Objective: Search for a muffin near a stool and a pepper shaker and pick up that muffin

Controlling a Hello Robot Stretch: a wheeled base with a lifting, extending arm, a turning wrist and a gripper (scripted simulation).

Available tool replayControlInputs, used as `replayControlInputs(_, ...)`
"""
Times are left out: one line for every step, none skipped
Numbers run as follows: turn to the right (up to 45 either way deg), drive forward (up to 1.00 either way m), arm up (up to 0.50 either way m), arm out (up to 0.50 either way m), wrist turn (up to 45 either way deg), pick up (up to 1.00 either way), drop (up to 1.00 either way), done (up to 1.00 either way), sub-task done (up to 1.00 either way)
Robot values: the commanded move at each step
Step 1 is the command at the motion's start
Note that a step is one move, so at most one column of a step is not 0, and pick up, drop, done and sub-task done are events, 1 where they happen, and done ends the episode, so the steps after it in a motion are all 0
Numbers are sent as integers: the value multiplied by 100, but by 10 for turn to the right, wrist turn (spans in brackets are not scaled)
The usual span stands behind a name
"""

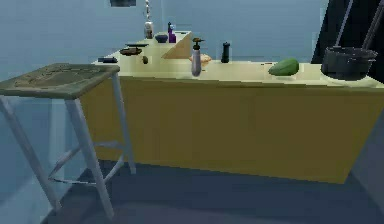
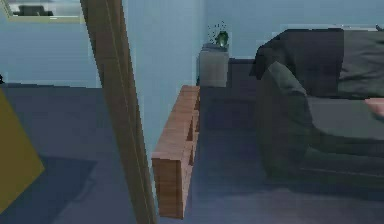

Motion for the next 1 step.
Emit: replayControlInputs(0,35,0,0,0,0,0,0,0)
